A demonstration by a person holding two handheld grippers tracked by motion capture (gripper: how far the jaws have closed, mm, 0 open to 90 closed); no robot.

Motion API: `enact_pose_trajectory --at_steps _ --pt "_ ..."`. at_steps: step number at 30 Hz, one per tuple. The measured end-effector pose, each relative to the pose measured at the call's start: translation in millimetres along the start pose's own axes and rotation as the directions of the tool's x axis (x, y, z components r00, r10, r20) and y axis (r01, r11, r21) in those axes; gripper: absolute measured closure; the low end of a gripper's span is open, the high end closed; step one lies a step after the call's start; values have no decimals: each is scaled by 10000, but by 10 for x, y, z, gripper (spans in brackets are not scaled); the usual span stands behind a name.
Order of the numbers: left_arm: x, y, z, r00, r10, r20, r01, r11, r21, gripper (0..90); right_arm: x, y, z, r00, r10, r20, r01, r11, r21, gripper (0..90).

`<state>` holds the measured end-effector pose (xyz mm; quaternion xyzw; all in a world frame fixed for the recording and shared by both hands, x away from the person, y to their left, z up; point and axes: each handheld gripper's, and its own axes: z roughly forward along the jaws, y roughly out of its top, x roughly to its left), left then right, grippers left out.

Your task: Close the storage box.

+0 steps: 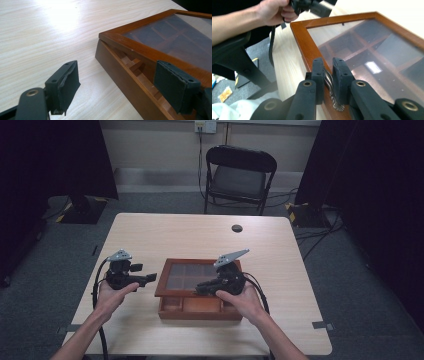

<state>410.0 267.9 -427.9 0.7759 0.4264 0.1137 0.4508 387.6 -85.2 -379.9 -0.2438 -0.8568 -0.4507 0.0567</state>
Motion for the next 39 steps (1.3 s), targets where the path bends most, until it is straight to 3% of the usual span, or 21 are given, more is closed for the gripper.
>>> enact_pose_trajectory --at_steps 21,33,39 --pt "-36 3 4 9999 88 112 -89 10000 34 204 -11 -214 233 9999 106 15 -107 9977 667 814" --pt "-50 4 16 9998 130 124 -132 9998 152 204 -40 -312 374 10000 15 64 -23 9905 1372 818" --pt "-53 -4 44 9998 124 147 -129 9994 309 204 -65 -357 409 9996 288 -25 -281 9893 1430 816"
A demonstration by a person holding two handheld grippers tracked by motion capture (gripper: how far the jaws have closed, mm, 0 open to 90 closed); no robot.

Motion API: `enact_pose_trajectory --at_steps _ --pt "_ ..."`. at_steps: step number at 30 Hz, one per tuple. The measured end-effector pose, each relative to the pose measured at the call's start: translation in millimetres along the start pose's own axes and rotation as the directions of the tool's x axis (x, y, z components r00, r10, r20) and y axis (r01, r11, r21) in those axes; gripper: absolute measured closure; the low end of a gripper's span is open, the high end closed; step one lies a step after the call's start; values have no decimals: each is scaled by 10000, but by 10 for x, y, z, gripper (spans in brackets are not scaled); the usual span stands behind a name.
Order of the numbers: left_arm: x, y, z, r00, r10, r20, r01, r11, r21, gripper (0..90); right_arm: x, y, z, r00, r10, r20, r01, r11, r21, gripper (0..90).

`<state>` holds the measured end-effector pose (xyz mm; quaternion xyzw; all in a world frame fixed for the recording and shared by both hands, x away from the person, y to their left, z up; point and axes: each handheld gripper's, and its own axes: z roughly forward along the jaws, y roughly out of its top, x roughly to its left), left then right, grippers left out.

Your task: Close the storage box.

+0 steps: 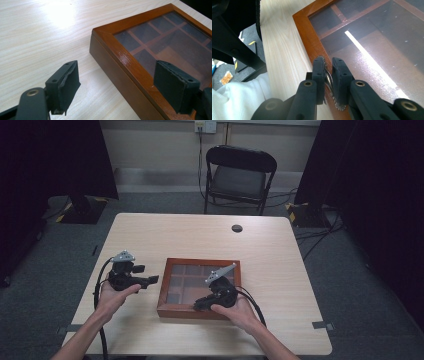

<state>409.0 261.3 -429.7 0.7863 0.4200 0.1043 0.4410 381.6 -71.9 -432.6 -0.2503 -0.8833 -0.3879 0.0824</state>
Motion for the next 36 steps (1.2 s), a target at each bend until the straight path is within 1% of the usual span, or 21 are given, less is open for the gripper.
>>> enact_pose_trajectory --at_steps 2,3,4,5,8,10,11,14,17,22,23,24,26,27,28,29,30,32,34,35,36 --pt "6 -1 5 10000 49 -27 -49 10000 71 204 -8 -3 3 10000 -59 -23 58 9999 -84 800" --pt "15 -5 13 10000 44 -50 -43 9999 146 203 -13 -9 -10 9999 163 15 -162 9996 -249 695" --pt "15 -5 13 10000 44 -50 -43 9999 146 202 -13 -9 -10 9999 163 15 -162 9996 -249 695" --pt "19 -6 13 10000 55 -68 -54 9998 168 201 -15 -4 -63 9994 201 266 -188 9987 -471 585" --pt "34 -11 -6 9999 -71 -120 74 9998 196 195 -44 -24 -192 9947 572 854 -500 9951 -851 457" --pt "64 -47 -26 9996 148 -228 -137 9986 502 187 -95 -88 -338 9832 970 1547 -780 9891 -1247 376" --pt "64 -47 -26 9996 148 -228 -137 9986 502 185 -95 -88 -338 9832 970 1547 -780 9891 -1247 376" --pt "123 -120 -75 9988 89 -476 -58 9979 649 183 -214 -252 -562 9563 1737 2353 -1316 9740 -1843 277" --pt "210 -222 -102 9959 -9 -907 100 9949 1005 176 -342 -456 -784 9132 2605 3135 -1921 9534 -2328 167" --pt "376 -377 -77 9886 -183 -1492 446 9835 1751 179 -555 -835 -1077 8362 3500 4223 -2578 9304 -2606 148" --pt "414 -404 -51 9858 -242 -1665 573 9788 1968 180 -601 -892 -1113 8264 3633 4302 -2728 9267 -2586 148" --pt "431 -423 -25 9835 -215 -1794 590 9767 2062 184 -687 -981 -1164 8056 3888 4470 -3050 9190 -2498 149" --pt "448 -441 29 9801 -228 -1971 680 9719 2254 192 -815 -1116 -1210 7472 4381 4997 -3558 8988 -2560 149" --pt "439 -455 68 9738 -54 -2273 607 9696 2370 192 -850 -1154 -1219 7266 4523 5173 -3756 8918 -2522 149" --pt "430 -472 97 9712 137 -2380 444 9705 2371 198 -906 -1200 -1216 6953 4603 5520 -3952 8863 -2414 149" --pt "419 -489 125 9671 311 -2526 322 9695 2428 197 -934 -1219 -1199 6727 4604 5792 -4050 8843 -2326 149" --pt "420 -507 150 9628 458 -2662 214 9695 2443 187 -956 -1234 -1171 6568 4557 6008 -4081 8848 -2249 149" --pt "414 -544 174 9572 404 -2866 188 9795 2007 134 -994 -1258 -1077 6344 4272 6443 -4131 8918 -1846 153" --pt "409 -584 183 9565 319 -2901 157 9869 1603 124 -995 -1273 -985 6355 3802 6720 -3951 9079 -1400 119" --pt "413 -613 190 9577 330 -2860 63 9907 1356 113 -976 -1278 -952 6433 3559 6779 -3670 9204 -1349 115" --pt "417 -634 197 9581 309 -2849 20 9934 1146 93 -961 -1287 -929 6442 3565 6767 -3527 9235 -1508 102"
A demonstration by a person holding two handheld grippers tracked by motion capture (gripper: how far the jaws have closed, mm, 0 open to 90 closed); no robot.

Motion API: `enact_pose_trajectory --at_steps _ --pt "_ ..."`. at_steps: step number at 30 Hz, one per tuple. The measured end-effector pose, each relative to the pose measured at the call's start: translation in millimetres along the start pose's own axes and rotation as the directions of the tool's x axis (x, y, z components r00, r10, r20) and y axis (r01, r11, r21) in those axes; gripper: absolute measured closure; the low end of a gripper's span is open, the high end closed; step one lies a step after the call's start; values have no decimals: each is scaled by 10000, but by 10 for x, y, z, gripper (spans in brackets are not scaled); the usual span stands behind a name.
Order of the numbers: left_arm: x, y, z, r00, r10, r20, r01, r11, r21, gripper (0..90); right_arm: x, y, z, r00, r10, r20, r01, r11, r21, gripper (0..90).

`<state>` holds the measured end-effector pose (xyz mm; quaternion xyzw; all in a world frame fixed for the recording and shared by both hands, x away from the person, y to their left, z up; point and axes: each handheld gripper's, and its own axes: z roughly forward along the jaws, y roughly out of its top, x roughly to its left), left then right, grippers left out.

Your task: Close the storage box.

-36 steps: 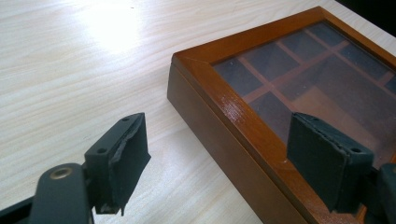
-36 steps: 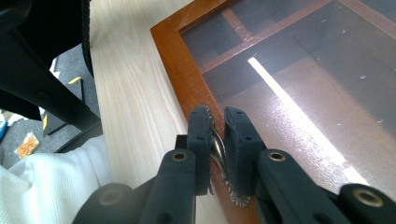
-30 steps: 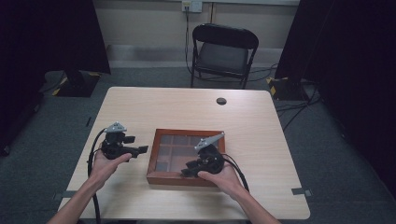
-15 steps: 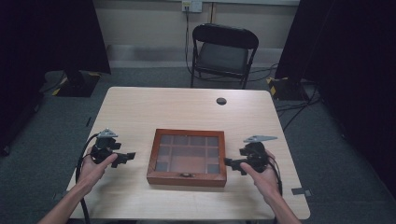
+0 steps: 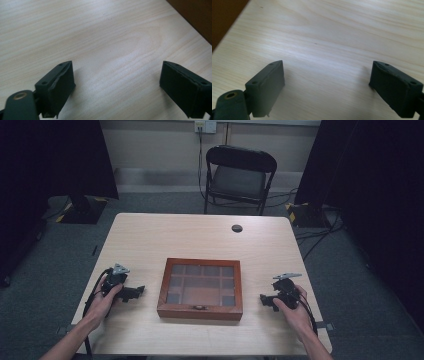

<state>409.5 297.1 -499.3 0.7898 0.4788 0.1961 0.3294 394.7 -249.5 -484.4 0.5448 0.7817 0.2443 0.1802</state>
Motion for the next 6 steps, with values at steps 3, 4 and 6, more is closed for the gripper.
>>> enact_pose_trajectory --at_steps 3,4,6 --pt "32 -35 11 9999 125 -28 -125 9997 -198 41 42 -116 89 9999 -113 -106 98 9911 -1328 0" --pt "27 -37 10 10000 60 -73 -62 9998 -188 39 51 -135 93 9999 -105 -101 89 9885 -1511 0" --pt "15 -41 9 9999 -81 -130 79 9998 -195 35 63 -148 101 10000 30 -1 -29 9856 -1693 0"
